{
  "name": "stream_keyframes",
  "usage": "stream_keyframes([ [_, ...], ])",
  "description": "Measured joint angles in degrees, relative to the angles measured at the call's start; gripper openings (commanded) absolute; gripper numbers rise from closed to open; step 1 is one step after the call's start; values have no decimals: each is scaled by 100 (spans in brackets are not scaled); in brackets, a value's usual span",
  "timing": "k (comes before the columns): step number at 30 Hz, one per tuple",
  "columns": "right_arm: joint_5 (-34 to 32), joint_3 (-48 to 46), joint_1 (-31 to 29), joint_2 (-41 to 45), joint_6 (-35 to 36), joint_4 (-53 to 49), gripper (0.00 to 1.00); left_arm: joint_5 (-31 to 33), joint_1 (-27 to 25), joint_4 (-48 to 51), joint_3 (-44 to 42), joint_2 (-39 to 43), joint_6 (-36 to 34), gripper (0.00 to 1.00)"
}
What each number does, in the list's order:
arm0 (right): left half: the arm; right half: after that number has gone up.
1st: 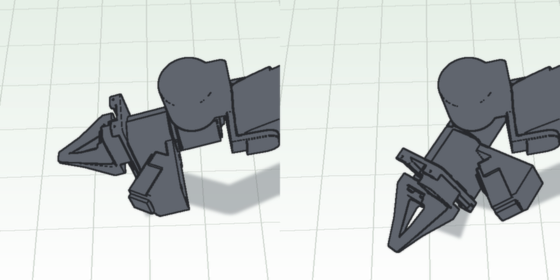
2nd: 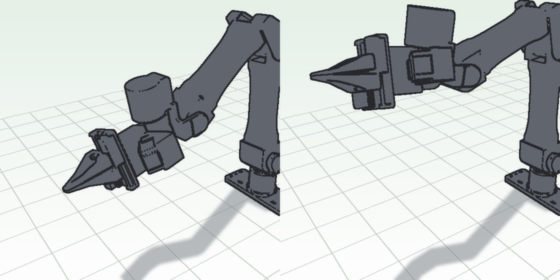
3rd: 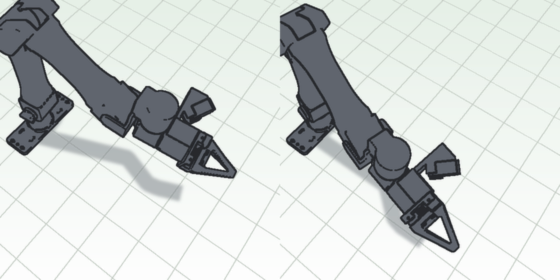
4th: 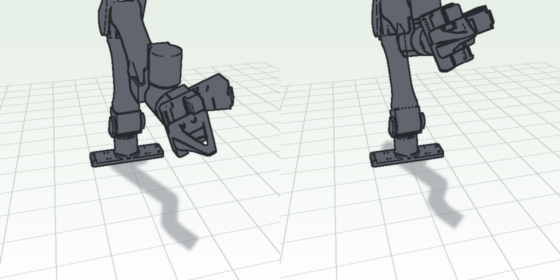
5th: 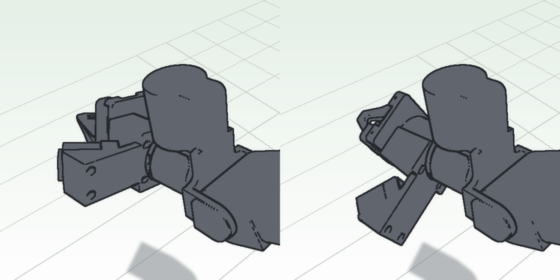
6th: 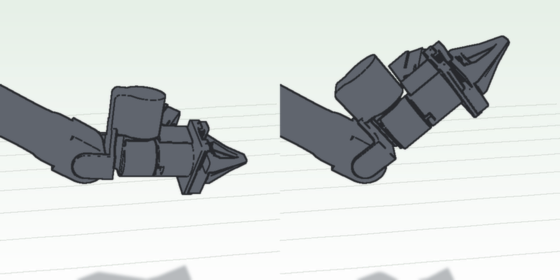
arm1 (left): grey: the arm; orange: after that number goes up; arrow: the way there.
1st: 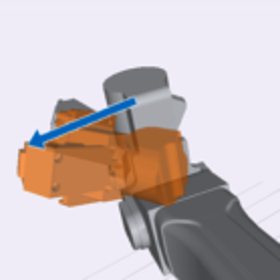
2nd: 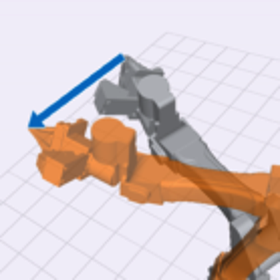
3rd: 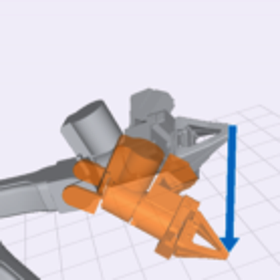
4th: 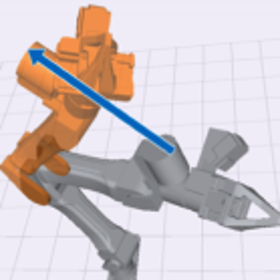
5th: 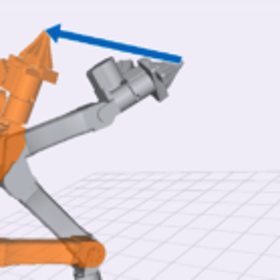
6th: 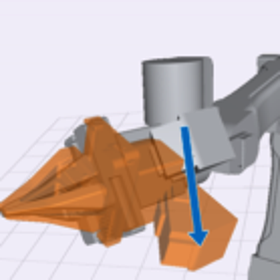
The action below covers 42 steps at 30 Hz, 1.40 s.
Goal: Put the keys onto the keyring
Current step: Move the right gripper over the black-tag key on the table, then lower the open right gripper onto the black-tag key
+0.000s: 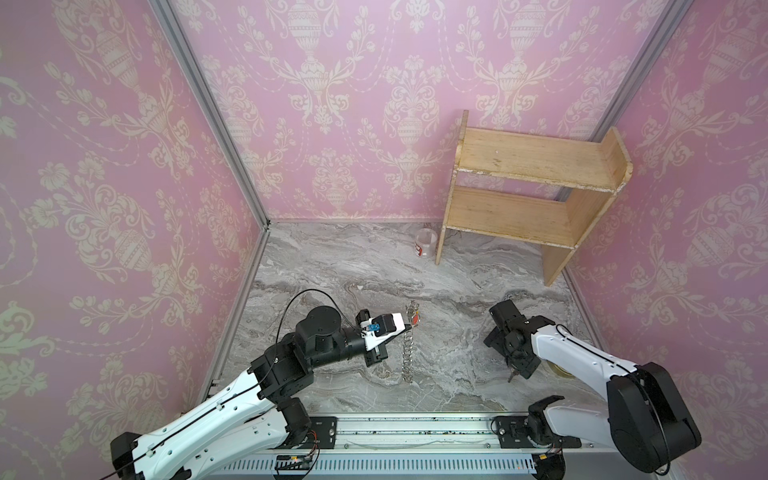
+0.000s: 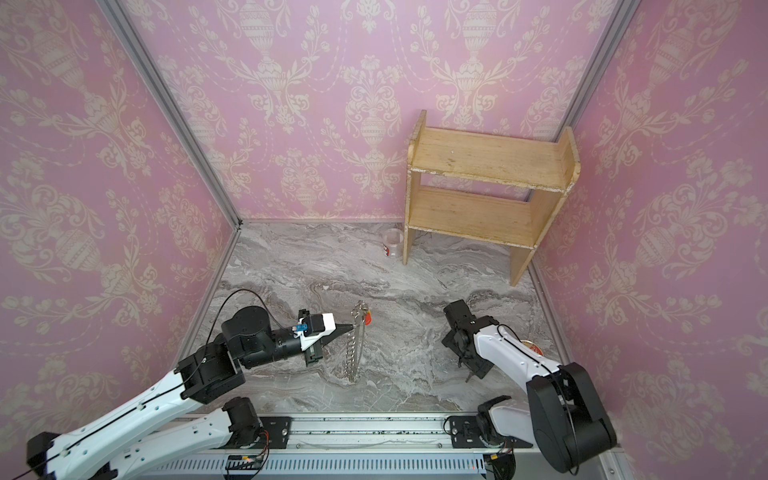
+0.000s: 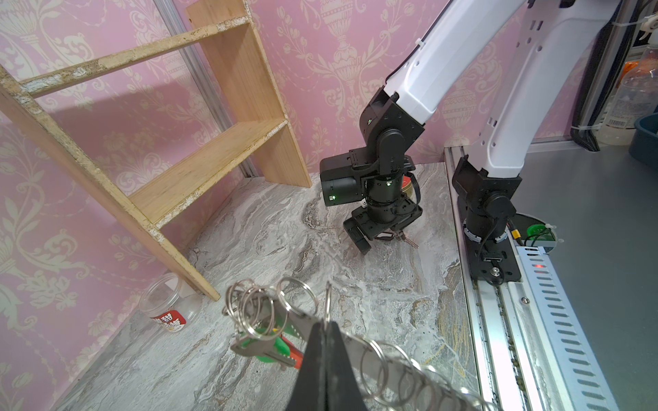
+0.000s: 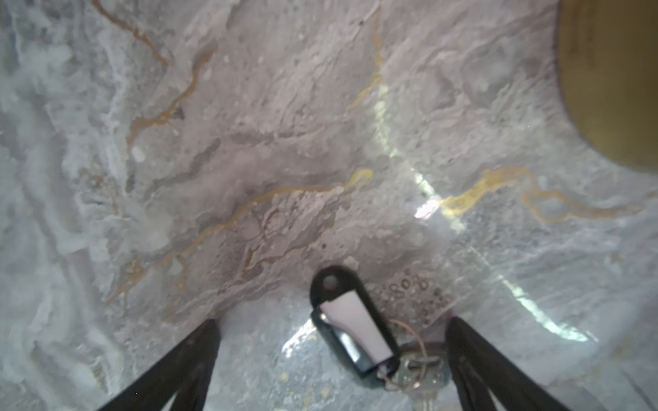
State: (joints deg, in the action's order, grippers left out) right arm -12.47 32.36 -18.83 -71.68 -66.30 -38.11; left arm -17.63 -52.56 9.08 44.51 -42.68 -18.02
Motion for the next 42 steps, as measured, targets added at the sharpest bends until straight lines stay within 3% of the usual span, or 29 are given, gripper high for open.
stream_keyframes([
  [11,-79,452,-1097,-688,-225,267,100,2,33,70,-15,101,2,0],
  [17,-50,918,-1519,-1248,-509,975,100,2,33,160,-15,138,17,0],
  [23,520,1587,-1967,-1917,-745,2100,100,2,33,267,-15,133,17,0],
  [27,693,1965,-2070,-2181,-496,1910,100,9,33,286,-15,131,17,0],
  [32,697,2009,-2074,-1886,46,1110,99,20,33,315,-13,131,17,0],
  [36,697,2072,-2159,-1504,809,538,93,20,33,326,-13,129,17,0],
  [42,669,2964,-2190,-1432,3681,-767,88,22,33,474,0,140,15,0],
])
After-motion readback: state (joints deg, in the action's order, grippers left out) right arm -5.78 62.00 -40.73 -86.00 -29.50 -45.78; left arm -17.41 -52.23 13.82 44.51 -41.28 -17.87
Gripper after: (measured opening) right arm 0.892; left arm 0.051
